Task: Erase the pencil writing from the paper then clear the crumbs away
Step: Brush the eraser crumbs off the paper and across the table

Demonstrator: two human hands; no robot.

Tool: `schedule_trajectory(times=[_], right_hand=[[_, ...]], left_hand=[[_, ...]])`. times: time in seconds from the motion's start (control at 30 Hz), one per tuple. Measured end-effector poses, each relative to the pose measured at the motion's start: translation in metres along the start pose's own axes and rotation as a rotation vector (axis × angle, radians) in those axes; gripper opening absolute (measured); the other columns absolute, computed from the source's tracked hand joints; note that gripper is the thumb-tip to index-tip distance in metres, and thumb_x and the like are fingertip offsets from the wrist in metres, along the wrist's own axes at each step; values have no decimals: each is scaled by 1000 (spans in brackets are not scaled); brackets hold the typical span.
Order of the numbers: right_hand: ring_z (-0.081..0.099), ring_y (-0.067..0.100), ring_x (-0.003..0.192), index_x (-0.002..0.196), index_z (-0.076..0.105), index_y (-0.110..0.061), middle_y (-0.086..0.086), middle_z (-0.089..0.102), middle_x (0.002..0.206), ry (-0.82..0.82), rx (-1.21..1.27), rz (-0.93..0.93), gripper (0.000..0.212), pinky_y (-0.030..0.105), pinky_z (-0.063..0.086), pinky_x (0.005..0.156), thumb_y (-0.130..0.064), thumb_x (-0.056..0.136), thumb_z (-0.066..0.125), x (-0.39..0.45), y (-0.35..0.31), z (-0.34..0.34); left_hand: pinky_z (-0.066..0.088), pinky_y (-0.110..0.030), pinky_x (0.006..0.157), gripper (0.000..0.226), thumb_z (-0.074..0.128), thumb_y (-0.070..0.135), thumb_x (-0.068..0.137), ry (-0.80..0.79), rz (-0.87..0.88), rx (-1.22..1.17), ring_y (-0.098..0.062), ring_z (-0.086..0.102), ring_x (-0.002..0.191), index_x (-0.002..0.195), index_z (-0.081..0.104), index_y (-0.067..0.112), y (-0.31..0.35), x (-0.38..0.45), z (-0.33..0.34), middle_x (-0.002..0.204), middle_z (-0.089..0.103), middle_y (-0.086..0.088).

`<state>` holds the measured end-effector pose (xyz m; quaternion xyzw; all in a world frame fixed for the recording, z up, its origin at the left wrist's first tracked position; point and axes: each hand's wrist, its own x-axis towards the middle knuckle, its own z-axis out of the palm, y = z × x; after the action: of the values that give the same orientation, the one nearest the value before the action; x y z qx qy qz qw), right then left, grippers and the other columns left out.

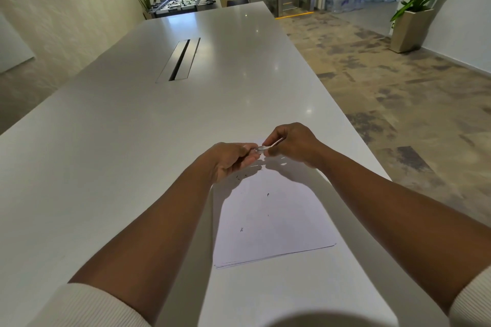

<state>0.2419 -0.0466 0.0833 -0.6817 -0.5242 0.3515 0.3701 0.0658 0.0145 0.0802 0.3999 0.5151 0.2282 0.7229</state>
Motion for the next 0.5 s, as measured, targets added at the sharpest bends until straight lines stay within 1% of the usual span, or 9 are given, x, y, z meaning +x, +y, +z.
schedule_trajectory(times=[0.07, 0.13, 0.17, 0.23, 0.33, 0.37, 0.43, 0.5], right_hand=[[61, 12, 65, 75, 75, -18, 4, 75, 83, 0, -3, 1, 17, 19, 46, 54, -8, 67, 85, 0, 1, 0], [64, 12, 68, 76, 75, -19, 2, 74, 83, -1, -14, -4, 18, 19, 47, 57, -8, 67, 85, 1, 1, 0], [65, 12, 69, 77, 75, -19, 0, 74, 83, -3, -15, -6, 18, 19, 48, 58, -9, 67, 86, 1, 0, 1], [65, 10, 69, 78, 76, -18, -2, 73, 82, -6, -11, -13, 18, 16, 46, 56, -10, 67, 86, 1, 0, 2], [64, 7, 68, 78, 75, -19, -4, 73, 82, -6, -13, -29, 16, 15, 44, 54, -14, 68, 86, 1, -2, 3], [63, 7, 68, 77, 74, -20, -5, 72, 80, -4, -17, -32, 15, 14, 44, 53, -15, 69, 86, 1, -2, 3], [62, 4, 64, 74, 73, -22, -9, 70, 75, 3, -26, -39, 15, 10, 43, 47, -16, 70, 86, 0, -2, 4], [60, 1, 60, 70, 72, -23, -12, 69, 70, 6, -29, -49, 16, 9, 42, 45, -16, 69, 86, 0, -2, 5]], left_hand=[[61, -20, 74, 21, 63, 16, 102, -7, -4, 7, -12, 72, 80, 110, 73, 0, -1, 1, -2, 90, 76, -10], [61, -20, 77, 31, 75, 28, 92, -19, 3, 61, -12, 70, 85, 107, 75, 1, -2, 2, -3, 96, 76, -10], [61, -20, 77, 33, 78, 30, 89, -21, 16, 97, -12, 70, 86, 106, 76, 2, -3, 2, -3, 96, 76, -9], [61, -18, 75, 24, 82, 24, 86, -20, 60, 148, -11, 71, 82, 100, 78, 6, -5, 4, -3, 95, 78, -7], [61, -18, 72, 4, 79, 9, 88, -5, 104, 135, -9, 75, 76, 91, 79, 7, -6, 5, -2, 92, 79, -9], [61, -18, 73, 3, 77, 6, 90, -4, 102, 115, -9, 75, 75, 91, 79, 6, -5, 5, -2, 91, 79, -9], [61, -18, 74, 7, 72, 1, 93, -5, 84, 85, -9, 75, 75, 92, 78, 3, -4, 6, -2, 91, 79, -10], [61, -17, 72, 11, 67, -1, 96, -7, 67, 65, -9, 74, 75, 95, 77, 2, -4, 5, -2, 91, 79, -10]])
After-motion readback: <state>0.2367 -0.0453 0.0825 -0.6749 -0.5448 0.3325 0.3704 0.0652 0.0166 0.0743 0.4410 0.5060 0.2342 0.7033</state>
